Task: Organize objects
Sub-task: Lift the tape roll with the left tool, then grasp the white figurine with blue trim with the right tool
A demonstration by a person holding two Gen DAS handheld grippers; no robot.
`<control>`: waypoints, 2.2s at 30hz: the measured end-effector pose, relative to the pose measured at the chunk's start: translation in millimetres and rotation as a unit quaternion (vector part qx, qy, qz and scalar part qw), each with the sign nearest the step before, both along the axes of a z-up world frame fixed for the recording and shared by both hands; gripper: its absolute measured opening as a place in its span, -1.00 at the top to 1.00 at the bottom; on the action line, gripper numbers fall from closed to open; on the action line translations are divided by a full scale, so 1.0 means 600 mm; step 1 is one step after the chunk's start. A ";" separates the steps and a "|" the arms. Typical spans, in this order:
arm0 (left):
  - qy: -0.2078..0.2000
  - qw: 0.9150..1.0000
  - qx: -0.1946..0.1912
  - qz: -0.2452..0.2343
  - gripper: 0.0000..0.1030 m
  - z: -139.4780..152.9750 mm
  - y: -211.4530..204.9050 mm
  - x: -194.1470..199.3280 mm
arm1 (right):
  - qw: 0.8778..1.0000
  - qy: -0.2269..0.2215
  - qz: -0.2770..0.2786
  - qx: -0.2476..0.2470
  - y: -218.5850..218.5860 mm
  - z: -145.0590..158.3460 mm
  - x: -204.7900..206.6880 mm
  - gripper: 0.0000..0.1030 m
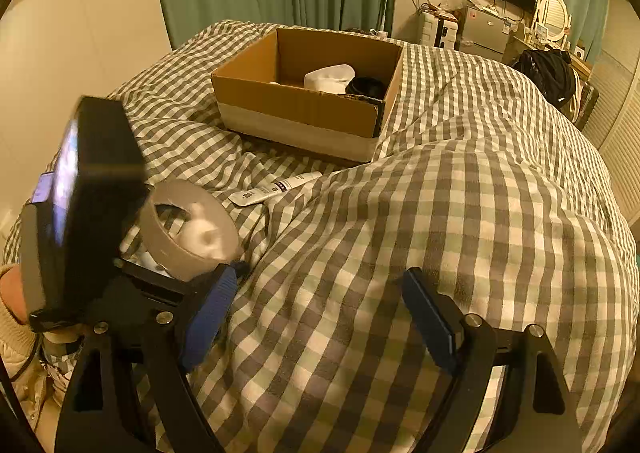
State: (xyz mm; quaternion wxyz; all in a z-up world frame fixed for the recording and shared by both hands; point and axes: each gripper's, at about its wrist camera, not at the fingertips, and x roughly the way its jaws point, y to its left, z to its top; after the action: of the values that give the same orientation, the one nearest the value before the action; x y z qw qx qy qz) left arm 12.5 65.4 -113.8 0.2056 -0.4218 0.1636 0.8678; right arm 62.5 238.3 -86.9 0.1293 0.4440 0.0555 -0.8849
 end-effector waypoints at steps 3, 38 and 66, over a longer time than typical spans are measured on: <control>0.023 0.999 0.017 0.017 -0.68 0.033 -0.021 0.003 | 1.000 0.001 -0.002 -0.001 0.000 0.001 0.000 -0.65; 0.030 0.987 0.001 0.160 -0.68 0.038 -0.182 0.049 | 0.990 -0.063 0.122 0.012 -0.163 -0.062 -0.012 -0.65; 0.072 0.985 0.028 0.157 -0.68 0.122 -0.170 -0.008 | 0.993 0.025 0.110 0.016 -0.146 0.025 -0.045 0.01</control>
State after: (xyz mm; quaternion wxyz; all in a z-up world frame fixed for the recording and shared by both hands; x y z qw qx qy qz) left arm 7.6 -36.6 -40.7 0.0666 -0.3730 0.0857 0.9215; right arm 35.4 150.7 -72.1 0.2173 0.4152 0.1216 -0.8750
